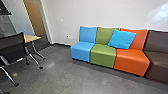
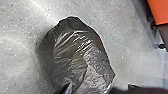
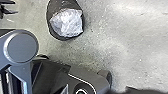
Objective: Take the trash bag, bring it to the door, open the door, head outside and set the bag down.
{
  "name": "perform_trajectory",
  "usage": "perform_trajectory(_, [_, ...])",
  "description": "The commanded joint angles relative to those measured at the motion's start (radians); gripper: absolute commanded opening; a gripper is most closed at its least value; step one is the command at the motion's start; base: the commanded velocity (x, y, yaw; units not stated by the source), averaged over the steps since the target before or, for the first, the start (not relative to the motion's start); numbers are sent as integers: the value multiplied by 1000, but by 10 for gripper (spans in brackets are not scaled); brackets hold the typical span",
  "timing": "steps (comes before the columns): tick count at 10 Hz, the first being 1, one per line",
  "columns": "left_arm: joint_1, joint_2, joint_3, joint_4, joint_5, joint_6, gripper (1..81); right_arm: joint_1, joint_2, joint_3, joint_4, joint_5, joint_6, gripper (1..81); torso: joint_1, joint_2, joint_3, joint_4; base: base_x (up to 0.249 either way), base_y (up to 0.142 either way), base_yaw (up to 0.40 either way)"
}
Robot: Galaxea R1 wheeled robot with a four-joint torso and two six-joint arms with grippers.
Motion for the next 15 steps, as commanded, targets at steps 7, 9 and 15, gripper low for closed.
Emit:
perform_trajectory(7, [-232, 99, -66, 25, 100, -3, 811, 58, -57, 7, 20, -53, 4, 811, 188, -297, -175, 0, 0, 0, 0])
perform_trajectory(9, [-238, 129, -69, 25, 107, -3, 811, 72, -57, 3, 36, -84, 4, 811, 161, -254, -206, 0, 0, 0, 0])
perform_trajectory(15, [-229, 235, -195, 22, 88, 4, 811, 72, -39, -4, 36, -90, 4, 811, 189, -298, -341, 0, 0, 0, 0])
